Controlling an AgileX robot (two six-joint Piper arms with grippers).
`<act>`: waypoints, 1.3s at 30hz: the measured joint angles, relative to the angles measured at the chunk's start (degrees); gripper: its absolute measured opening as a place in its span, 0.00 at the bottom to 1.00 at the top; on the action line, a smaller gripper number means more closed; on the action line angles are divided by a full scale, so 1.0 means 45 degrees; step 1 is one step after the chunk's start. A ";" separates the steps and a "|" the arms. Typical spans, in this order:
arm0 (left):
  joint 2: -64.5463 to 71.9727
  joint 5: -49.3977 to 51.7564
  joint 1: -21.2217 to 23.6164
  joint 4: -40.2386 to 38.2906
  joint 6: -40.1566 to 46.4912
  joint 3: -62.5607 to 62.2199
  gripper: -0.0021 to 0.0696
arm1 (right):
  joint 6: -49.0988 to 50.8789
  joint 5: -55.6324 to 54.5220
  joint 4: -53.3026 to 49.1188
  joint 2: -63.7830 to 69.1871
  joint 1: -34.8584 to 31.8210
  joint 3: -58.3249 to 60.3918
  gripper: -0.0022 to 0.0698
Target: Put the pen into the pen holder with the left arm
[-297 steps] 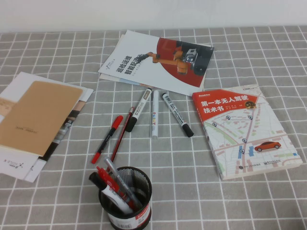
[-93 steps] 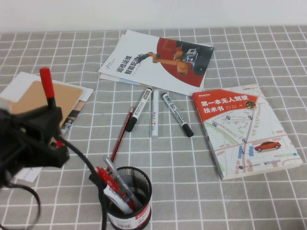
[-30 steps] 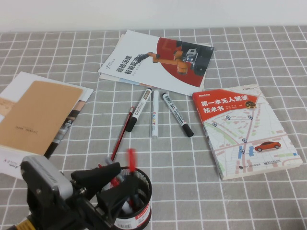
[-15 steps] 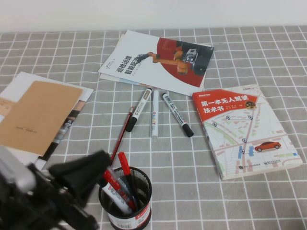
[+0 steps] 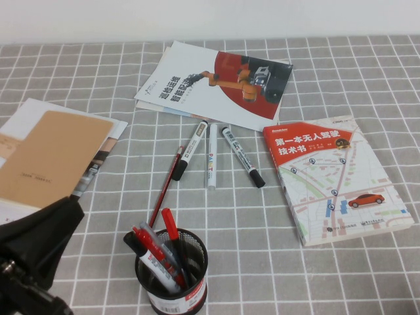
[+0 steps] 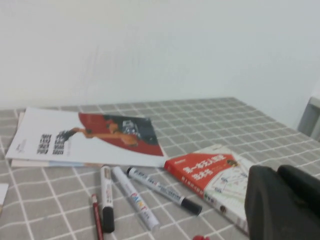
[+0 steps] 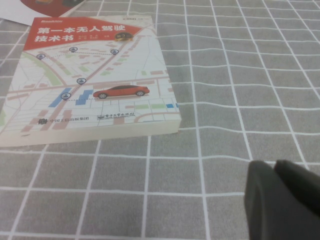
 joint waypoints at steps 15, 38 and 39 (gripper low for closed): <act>-0.0679 0.0519 0.1138 -0.2802 0.3198 0.0555 0.03 | 0.0000 0.0000 0.0000 0.0000 0.0000 0.0000 0.01; -0.6048 0.2858 0.5979 -0.6488 0.7609 0.3818 0.03 | 0.0000 0.0000 0.0000 0.0000 0.0000 0.0000 0.01; -0.6048 0.3269 0.5979 -0.6488 0.7634 0.3818 0.03 | 0.0000 0.0000 0.0000 0.0000 0.0000 0.0000 0.01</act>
